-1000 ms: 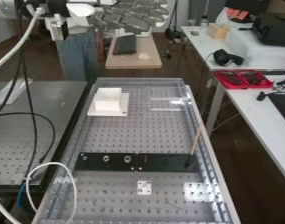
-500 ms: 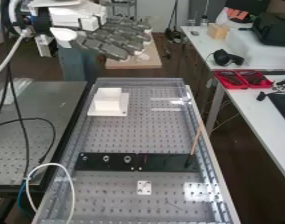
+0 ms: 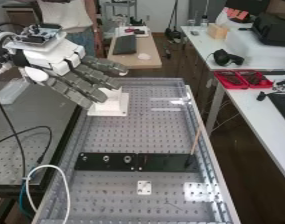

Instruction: Grab the smaller nut and place it in the white container

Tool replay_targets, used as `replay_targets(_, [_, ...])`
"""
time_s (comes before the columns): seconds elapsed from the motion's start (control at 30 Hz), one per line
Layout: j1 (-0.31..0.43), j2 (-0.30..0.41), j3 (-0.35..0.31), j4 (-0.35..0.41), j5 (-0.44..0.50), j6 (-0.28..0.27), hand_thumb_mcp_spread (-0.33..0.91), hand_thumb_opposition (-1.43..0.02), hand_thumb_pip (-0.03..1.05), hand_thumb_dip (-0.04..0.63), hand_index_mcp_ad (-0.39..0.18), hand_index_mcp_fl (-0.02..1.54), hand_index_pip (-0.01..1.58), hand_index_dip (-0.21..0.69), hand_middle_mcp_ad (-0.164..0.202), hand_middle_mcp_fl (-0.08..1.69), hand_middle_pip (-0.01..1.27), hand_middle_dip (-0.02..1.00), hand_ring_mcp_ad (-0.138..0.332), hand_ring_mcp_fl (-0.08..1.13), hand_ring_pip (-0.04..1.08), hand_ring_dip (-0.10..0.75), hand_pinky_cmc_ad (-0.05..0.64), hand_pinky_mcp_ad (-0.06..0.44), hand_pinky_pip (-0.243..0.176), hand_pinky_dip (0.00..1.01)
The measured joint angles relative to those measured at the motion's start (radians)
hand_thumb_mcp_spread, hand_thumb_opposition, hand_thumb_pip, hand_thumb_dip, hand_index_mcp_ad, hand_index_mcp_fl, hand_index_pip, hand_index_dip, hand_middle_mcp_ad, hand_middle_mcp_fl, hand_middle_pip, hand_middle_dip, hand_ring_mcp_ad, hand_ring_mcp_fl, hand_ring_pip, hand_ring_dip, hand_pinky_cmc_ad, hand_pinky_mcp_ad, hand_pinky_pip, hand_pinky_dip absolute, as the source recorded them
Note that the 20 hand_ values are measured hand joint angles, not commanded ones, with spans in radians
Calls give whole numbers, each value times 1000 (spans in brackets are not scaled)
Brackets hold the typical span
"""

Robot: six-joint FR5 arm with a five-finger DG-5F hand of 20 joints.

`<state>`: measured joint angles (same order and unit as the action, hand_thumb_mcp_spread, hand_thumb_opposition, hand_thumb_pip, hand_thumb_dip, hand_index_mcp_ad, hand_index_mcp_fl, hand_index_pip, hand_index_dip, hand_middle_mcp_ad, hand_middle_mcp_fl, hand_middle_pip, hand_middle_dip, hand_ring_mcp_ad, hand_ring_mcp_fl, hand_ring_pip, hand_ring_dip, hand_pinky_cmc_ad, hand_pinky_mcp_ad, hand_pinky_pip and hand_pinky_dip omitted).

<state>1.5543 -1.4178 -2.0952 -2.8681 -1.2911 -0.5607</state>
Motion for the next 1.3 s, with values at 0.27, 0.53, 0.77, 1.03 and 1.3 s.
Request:
replay_targets(0.27, [7, -8, -79, 74, 86, 23, 305, -717, 297, 21, -87, 28, 86, 201, 152, 7, 143, 54, 265, 33, 87, -61, 379, 250, -124, 208])
replay_targets(0.53, [13, -16, -150, 152, 157, 38, 342, -742, 374, 37, -94, 70, 99, 241, 152, 9, 141, 61, 265, 30, 87, -61, 374, 248, -124, 204])
replay_targets(0.77, [25, -34, -214, 246, 219, 49, 372, -768, 450, 65, -105, 166, 166, 265, 148, 9, 140, 80, 265, 33, 82, -61, 363, 239, -124, 190])
replay_targets(1.03, [24, -77, -263, 345, 264, 54, 384, -791, 504, 110, -120, 208, 545, 234, 148, 7, 140, 98, 262, 16, 80, -61, 344, 230, -122, 188])
replay_targets(1.3, [30, -121, -300, 427, 316, 54, 398, -819, 552, 161, -120, 176, 981, 197, 145, 9, 143, 112, 262, 16, 80, -58, 328, 227, -122, 176])
